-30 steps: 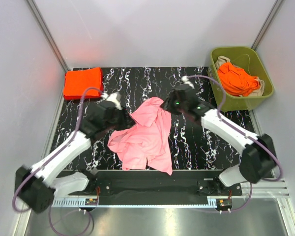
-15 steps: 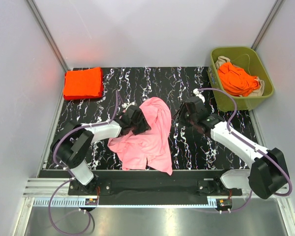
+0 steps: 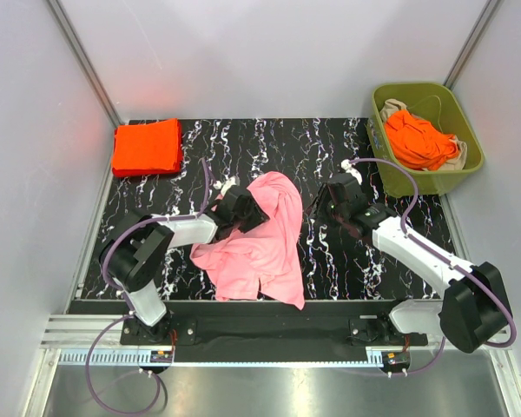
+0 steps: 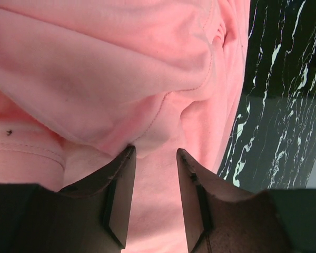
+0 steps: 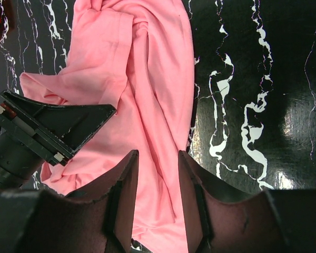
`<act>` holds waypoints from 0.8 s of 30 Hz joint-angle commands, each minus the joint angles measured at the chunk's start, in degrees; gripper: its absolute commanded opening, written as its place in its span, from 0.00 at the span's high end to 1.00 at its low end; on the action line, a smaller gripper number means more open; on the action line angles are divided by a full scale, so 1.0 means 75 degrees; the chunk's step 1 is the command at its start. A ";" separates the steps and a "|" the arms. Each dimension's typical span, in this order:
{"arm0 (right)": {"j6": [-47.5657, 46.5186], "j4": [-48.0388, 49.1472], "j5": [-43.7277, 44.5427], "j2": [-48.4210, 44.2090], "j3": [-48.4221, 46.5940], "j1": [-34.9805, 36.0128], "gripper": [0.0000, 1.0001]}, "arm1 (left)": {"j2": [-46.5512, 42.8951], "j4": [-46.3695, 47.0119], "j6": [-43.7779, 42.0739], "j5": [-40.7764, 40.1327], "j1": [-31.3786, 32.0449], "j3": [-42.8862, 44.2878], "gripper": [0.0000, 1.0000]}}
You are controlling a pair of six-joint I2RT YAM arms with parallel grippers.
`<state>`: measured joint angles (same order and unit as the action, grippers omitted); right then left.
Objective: Fold and stack the t-shirts
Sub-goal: Flatten the tshirt out
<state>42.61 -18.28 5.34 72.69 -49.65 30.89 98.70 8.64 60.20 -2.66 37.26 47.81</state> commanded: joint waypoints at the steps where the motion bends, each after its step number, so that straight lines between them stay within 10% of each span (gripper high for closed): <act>1: -0.0127 0.0270 0.0084 -0.0141 -0.0013 -0.0053 0.57 | -0.0256 0.0079 0.0001 -0.0663 0.0072 -0.0070 0.56; 24: -0.0045 0.0352 -0.0080 0.0141 -0.0130 -0.0053 0.56 | 0.0060 -0.0250 -0.0117 -0.1087 0.0084 0.0082 0.49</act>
<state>42.44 -17.82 4.91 73.58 -49.63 30.79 98.80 7.38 60.25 -7.40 37.80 47.48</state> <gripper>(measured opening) 0.438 0.504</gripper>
